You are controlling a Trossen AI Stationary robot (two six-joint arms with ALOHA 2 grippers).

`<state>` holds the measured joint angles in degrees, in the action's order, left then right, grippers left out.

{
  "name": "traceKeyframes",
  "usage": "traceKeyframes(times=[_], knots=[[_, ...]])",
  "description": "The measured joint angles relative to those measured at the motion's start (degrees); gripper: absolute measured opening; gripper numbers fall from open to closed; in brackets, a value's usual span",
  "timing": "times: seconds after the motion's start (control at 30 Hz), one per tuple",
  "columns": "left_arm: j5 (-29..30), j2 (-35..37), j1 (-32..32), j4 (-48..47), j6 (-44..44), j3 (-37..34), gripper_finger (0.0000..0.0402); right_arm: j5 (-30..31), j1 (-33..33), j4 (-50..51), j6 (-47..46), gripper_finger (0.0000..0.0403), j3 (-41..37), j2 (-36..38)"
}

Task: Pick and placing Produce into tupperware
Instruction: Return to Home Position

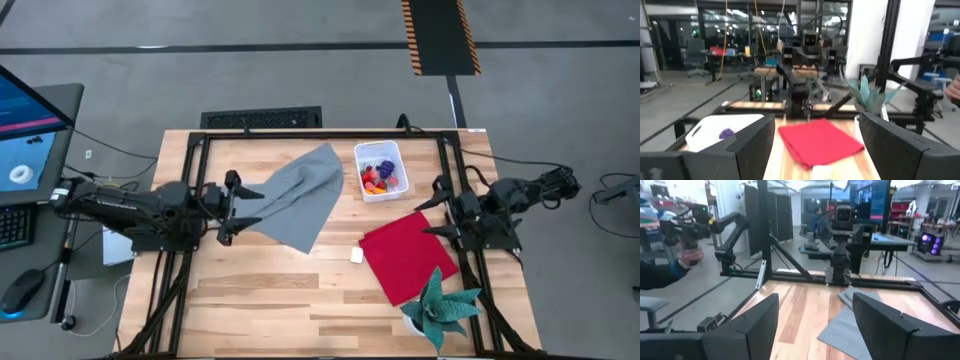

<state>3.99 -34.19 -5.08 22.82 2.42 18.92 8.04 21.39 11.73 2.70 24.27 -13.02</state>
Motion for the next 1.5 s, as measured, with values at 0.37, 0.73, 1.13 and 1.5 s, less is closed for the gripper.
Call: traceKeyframes(times=[0.37,0.73,1.13,1.5], knots=[[9.3,0.6,-4.4,0.2,-1.2,-4.0,0.0281,5.7,0.0,-1.9,0.6,0.0276,-10.4,11.3],[14.0,0.6,-6.5,14.6,-3.6,-14.6,0.0281,11.6,-0.1,-4.2,1.8,0.0276,-15.7,12.9],[16.3,0.6,-6.1,17.1,-5.6,-18.3,0.0281,11.5,-6.5,-6.3,2.9,0.0276,-18.1,12.9],[11.2,0.8,1.9,14.0,-5.0,-18.3,0.0281,3.1,-16.0,-13.1,3.3,0.0276,-23.4,12.8]])
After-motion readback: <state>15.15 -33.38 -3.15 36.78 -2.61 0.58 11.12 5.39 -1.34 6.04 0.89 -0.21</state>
